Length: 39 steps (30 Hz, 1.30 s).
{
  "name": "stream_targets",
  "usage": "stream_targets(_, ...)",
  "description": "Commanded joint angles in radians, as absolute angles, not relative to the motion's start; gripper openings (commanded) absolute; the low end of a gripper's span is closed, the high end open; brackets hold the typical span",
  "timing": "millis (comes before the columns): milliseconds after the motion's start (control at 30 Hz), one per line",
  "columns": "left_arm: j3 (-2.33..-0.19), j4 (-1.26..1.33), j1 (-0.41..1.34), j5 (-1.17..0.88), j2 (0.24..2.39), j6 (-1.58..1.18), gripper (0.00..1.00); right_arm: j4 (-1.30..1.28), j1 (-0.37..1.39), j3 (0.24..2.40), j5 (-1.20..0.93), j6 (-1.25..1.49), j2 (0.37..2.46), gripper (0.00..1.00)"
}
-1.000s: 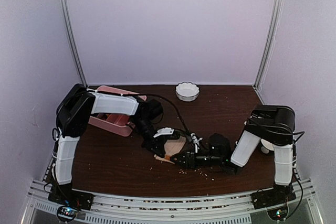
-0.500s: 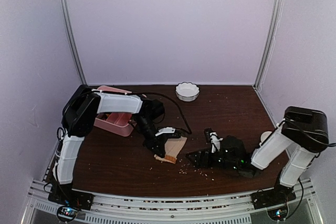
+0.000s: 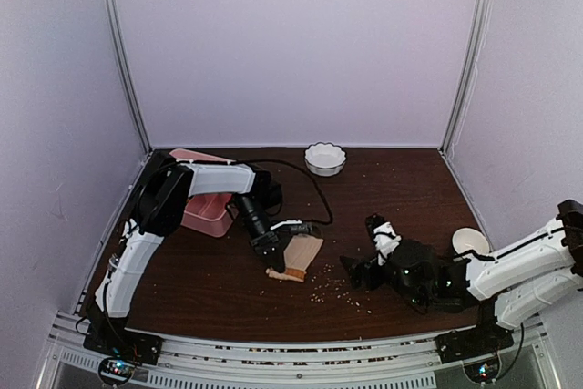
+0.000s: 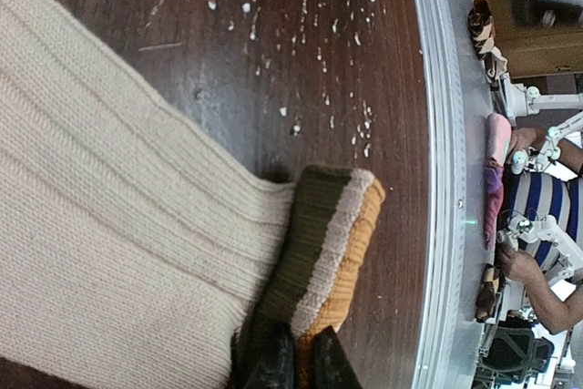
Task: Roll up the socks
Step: Roll the sock at the center of the board.
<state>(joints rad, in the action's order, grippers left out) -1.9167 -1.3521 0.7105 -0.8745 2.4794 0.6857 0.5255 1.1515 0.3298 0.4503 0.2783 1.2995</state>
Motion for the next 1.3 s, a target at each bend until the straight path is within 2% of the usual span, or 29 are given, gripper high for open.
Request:
stream_targets(0,-1.919,-1.342,0.71,-0.695,2.537,0.627,0.09,0.628,1.302,0.37,0.418,-0.069,1.438,0.97)
stream_targets(233,-1.964,-1.35,0.713,-0.638,2.571,0.586,0.09,0.621,1.364,0.583,0.306,-0.264,1.679,0.73)
stream_targets(400,-1.971,-1.355,0.715,-0.633,2.572,0.583,0.1,0.541,1.313,0.734,0.2,-0.335,1.804,0.62)
stream_targets(567,-1.962,-1.355,0.715,-0.633,2.568,0.593,0.1,0.499,1.249,0.809,0.128,-0.355,1.868,0.55)
stream_targets(767,-1.964,-1.362,0.716,-0.64,2.573,0.605,0.11,0.471,1.19,0.835,0.085,-0.349,1.914,0.35)
stream_targets(900,-1.976,-1.377,0.715,-0.643,2.58,0.616,0.13,0.443,1.176,0.843,0.065,-0.343,1.935,0.3)
stream_targets(1133,-1.982,-1.43,0.713,-0.686,2.575,0.681,0.22,0.423,1.162,0.848,0.04,-0.291,1.99,0.25)
stream_targets(1267,-1.92,-1.39,0.712,-0.672,2.506,0.705,0.32,0.394,1.129,0.852,-0.024,-0.2,2.019,0.14)
